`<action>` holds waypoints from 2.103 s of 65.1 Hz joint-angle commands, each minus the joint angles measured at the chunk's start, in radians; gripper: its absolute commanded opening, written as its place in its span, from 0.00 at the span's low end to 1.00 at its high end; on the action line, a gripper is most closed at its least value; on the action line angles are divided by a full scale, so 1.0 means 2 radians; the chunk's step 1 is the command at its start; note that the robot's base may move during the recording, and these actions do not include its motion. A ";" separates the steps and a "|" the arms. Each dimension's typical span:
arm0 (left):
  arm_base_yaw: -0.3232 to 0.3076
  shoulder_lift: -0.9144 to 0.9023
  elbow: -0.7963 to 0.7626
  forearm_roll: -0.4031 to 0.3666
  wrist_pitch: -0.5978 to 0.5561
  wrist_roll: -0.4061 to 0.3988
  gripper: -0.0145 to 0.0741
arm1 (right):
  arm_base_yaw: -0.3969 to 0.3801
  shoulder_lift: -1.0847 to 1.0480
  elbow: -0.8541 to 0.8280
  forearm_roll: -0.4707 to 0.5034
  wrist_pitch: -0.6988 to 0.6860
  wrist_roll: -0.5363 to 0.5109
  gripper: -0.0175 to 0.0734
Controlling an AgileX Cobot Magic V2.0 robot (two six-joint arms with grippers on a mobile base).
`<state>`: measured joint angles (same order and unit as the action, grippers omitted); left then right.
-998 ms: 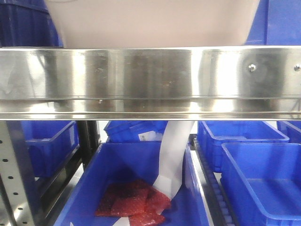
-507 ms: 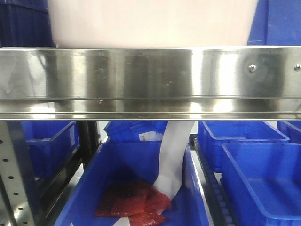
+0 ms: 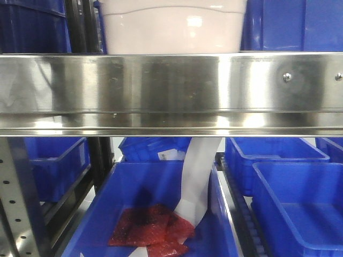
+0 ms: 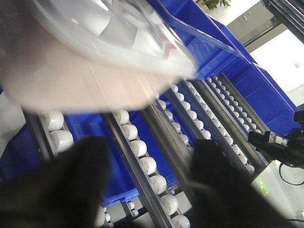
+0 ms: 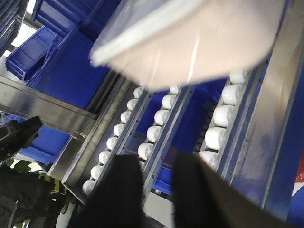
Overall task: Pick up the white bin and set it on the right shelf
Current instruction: 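Set the bin down on the rollers and open both grippers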
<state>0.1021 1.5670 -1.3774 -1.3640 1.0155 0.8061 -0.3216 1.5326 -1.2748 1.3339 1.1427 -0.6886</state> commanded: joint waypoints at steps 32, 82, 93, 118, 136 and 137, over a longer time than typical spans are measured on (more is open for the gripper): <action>-0.132 -0.088 -0.047 0.159 -0.213 -0.127 0.03 | 0.039 -0.100 -0.039 0.004 -0.185 0.068 0.26; -0.173 -0.369 0.349 0.319 -0.525 -0.175 0.03 | 0.119 -0.390 0.326 -0.154 -0.492 -0.062 0.25; -0.110 -0.493 0.449 0.338 -0.529 -0.175 0.03 | 0.119 -0.483 0.390 -0.154 -0.486 -0.062 0.25; -0.033 -0.740 0.529 0.436 -0.501 -0.175 0.03 | 0.119 -0.666 0.444 -0.154 -0.482 -0.062 0.25; -0.033 -0.754 0.529 0.436 -0.470 -0.175 0.03 | 0.119 -0.672 0.444 -0.154 -0.482 -0.062 0.25; -0.033 -0.754 0.529 0.436 -0.470 -0.175 0.03 | 0.119 -0.672 0.444 -0.154 -0.482 -0.062 0.25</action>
<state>0.0347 0.0470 -0.2967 -0.4871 0.1428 0.4557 -0.0836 0.1762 -0.3599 1.0040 0.2232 -0.7983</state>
